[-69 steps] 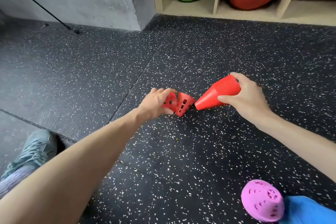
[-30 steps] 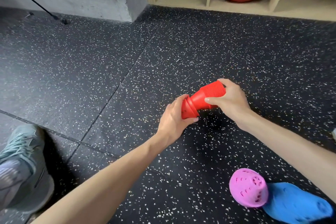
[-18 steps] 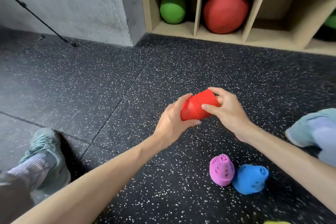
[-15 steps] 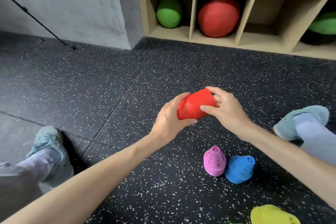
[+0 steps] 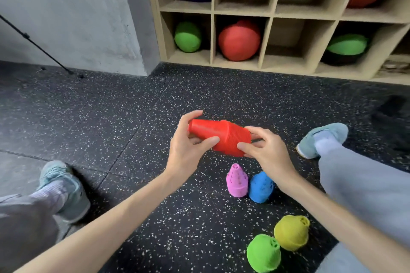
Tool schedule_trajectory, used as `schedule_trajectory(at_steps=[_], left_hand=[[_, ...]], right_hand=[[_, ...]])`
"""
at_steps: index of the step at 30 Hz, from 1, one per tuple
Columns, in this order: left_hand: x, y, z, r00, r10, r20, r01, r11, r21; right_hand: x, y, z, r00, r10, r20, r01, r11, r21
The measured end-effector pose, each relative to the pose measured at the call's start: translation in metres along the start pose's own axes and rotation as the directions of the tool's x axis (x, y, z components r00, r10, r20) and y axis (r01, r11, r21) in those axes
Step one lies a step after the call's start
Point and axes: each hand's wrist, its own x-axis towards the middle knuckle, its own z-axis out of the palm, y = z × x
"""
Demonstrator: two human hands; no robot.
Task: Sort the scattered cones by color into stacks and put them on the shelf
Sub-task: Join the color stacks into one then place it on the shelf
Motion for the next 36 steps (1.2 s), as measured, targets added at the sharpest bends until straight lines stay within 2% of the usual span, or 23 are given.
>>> schedule_trajectory(at_steps=[3,6,10,13,20,24,29,33,36], left_hand=[[-0.002,-0.003,0.009,1.0,-0.022,-0.017,0.02,0.995,-0.1],[-0.003,-0.01,0.022,0.998,-0.054,0.03,0.059,0.979,-0.194],[-0.002,-0.026,0.038,0.989,-0.11,0.098,0.131,0.963,-0.238],[0.002,-0.041,0.046,0.981,-0.144,0.127,0.172,0.954,-0.245],[0.015,-0.076,0.061,0.984,-0.139,0.114,0.154,0.979,-0.134],[0.016,-0.094,0.062,0.981,-0.151,0.125,0.164,0.981,-0.101],[0.017,-0.112,0.063,0.978,-0.18,0.104,0.188,0.979,-0.077],[0.013,-0.125,0.068,0.97,-0.169,0.174,0.17,0.985,0.012],[0.008,-0.134,0.074,0.954,-0.179,0.24,0.167,0.984,0.069]], right_hand=[[-0.005,0.009,0.003,0.998,0.055,0.017,-0.057,0.991,0.123],[-0.008,0.02,0.004,0.993,0.096,0.067,-0.105,0.983,0.153],[-0.007,0.033,0.003,0.985,0.16,0.07,-0.168,0.977,0.129],[0.001,0.044,0.003,0.984,0.169,0.053,-0.172,0.984,0.05],[0.007,0.063,0.006,0.976,0.214,0.047,-0.204,0.966,-0.158],[0.005,0.08,0.006,0.964,0.253,0.081,-0.237,0.956,-0.173],[-0.001,0.085,0.01,0.937,0.277,0.213,-0.242,0.954,-0.178],[-0.004,0.088,0.008,0.892,0.365,0.265,-0.312,0.924,-0.221],[-0.004,0.092,0.002,0.885,0.409,0.223,-0.36,0.904,-0.23]])
